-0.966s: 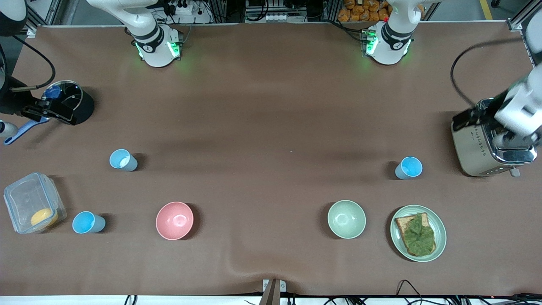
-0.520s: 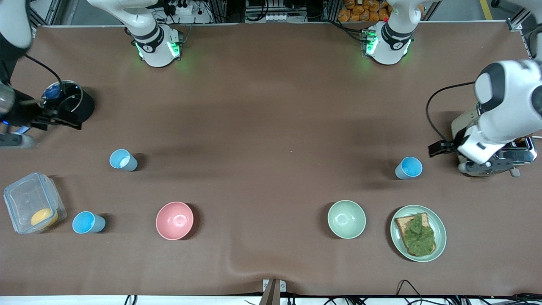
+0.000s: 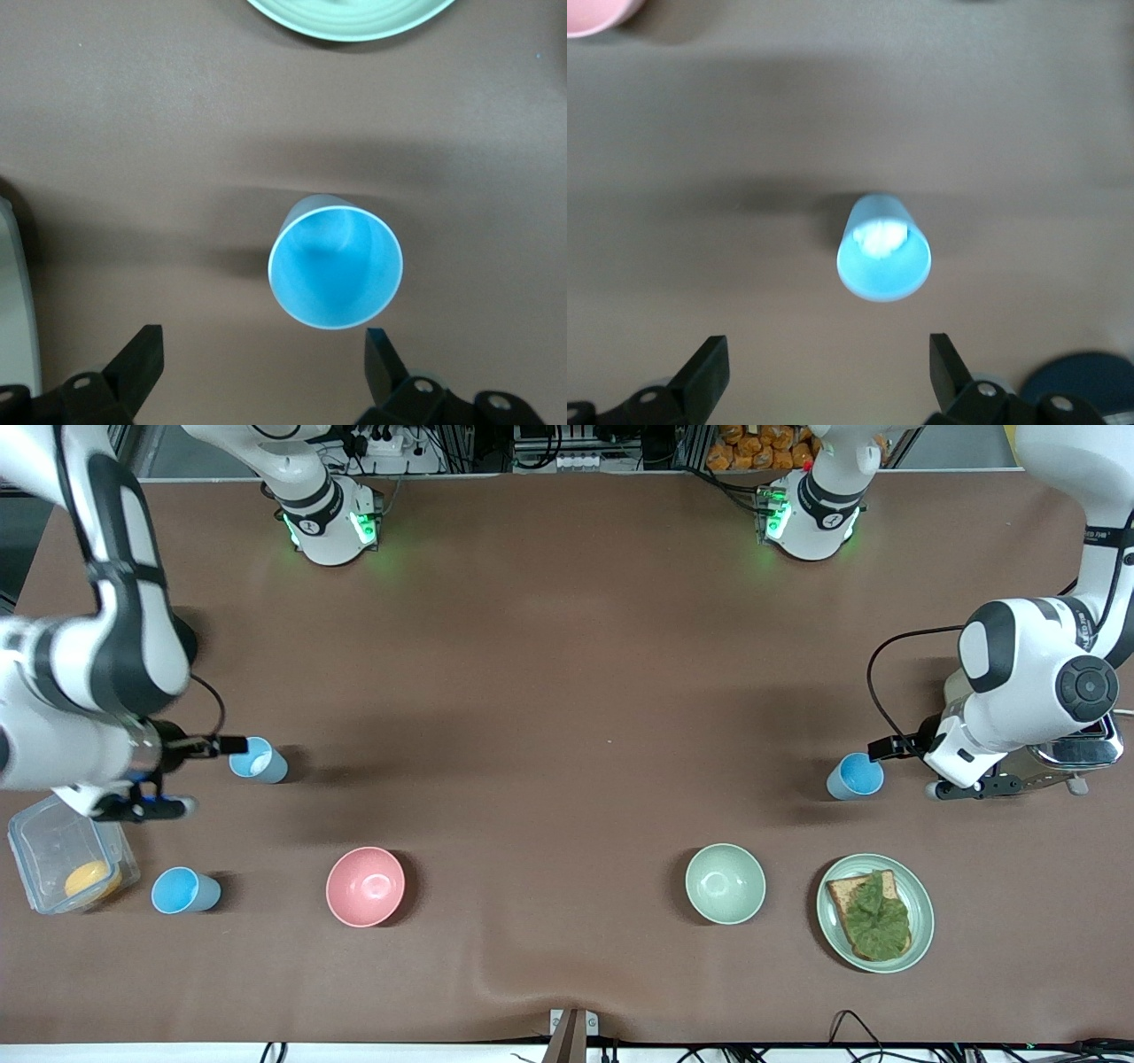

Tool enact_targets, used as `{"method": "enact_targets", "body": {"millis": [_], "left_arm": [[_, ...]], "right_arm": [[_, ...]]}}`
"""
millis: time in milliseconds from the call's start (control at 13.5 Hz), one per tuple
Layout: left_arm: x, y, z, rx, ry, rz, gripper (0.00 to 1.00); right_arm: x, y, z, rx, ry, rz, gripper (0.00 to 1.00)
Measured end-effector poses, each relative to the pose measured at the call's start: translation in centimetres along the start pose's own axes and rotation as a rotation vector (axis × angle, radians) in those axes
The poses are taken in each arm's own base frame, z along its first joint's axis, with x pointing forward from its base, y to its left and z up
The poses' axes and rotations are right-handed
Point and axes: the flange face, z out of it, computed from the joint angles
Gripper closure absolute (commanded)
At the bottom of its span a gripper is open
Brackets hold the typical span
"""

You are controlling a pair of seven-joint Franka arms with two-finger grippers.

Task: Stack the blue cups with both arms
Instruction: 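Close the right gripper and the left gripper around the blue cups, then lift both blue cups and carry them toward the table middle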

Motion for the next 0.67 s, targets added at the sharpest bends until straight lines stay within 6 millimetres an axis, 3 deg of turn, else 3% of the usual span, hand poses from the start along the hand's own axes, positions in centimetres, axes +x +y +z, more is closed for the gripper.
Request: {"method": "enact_targets", "body": {"millis": [149, 669], "left_arm": [[0.2, 0.0, 0.4, -0.002, 0.006, -0.001, 0.0], [0.9, 0.3, 2.3, -0.009, 0.004, -0.014, 0.0]], "right_arm": [[0.3, 0.1, 3.0, -0.002, 0.004, 0.002, 0.0], [0.2, 0.2, 9.1, -0.003, -0.023, 0.003, 0.0]]}}
